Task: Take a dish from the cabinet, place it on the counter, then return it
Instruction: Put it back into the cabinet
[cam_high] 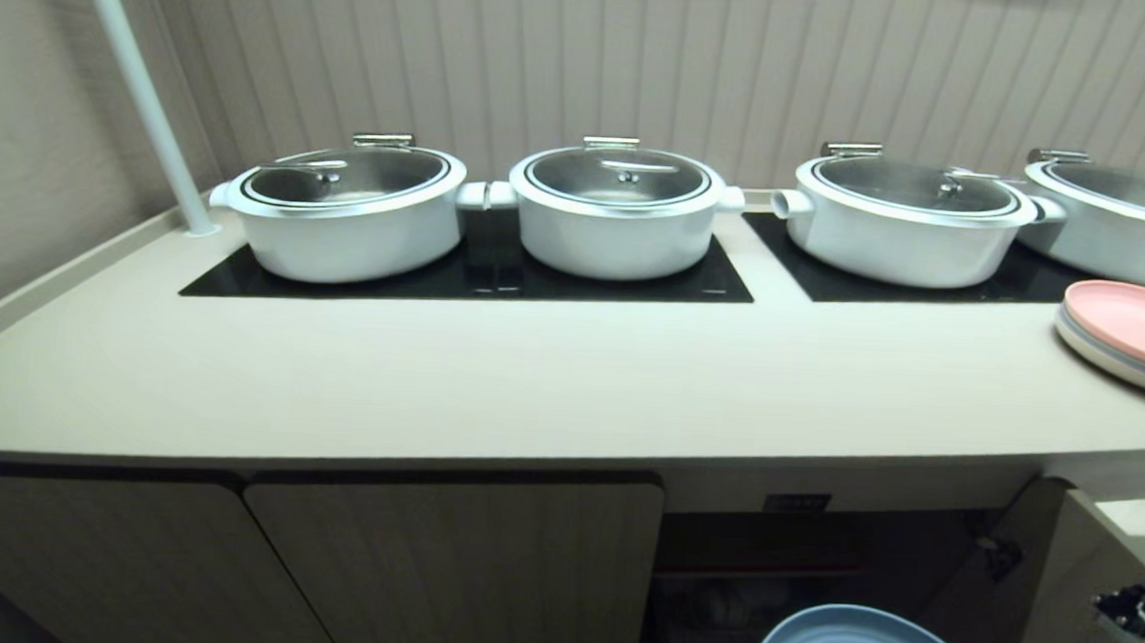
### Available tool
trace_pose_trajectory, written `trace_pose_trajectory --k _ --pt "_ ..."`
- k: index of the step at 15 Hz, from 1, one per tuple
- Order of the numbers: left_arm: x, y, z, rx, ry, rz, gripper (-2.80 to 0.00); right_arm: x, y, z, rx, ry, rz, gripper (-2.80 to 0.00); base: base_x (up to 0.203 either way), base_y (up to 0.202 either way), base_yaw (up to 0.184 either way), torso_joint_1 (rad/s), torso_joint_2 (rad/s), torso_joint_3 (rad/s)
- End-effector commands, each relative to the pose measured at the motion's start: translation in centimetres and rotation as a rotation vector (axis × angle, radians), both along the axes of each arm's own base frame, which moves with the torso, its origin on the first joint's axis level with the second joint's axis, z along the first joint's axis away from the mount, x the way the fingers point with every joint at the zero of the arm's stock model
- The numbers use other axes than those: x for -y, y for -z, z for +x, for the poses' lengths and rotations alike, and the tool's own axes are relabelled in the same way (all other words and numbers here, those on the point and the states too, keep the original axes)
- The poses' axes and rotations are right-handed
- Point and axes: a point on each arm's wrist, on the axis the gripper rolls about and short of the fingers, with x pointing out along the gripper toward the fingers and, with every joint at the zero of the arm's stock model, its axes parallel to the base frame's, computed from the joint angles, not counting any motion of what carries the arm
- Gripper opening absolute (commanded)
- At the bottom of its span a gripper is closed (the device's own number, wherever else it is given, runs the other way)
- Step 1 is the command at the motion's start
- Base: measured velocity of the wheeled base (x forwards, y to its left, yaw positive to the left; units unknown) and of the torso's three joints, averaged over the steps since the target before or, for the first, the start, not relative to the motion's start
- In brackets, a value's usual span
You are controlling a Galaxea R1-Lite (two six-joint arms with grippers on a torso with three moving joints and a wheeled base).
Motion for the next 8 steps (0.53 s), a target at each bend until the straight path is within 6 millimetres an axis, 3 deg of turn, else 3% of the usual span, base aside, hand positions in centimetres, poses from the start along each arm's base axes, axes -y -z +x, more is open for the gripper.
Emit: trace_pose_trajectory --k 1,8 --pt "0.00 0.00 0.00 0.001 0.000 0.000 -2.80 0.01 0.08 -0.11 -0.004 0.001 0.001 -2.80 0.000 0.000 0.000 -0.239 0.53 0.282" --pt "0.00 0.00 0.00 0.001 0.000 0.000 -2.80 0.06 0.32 -0.19 0.001 0.004 0.001 -2.80 0.000 0.000 0.000 -0.237 0.54 0.300"
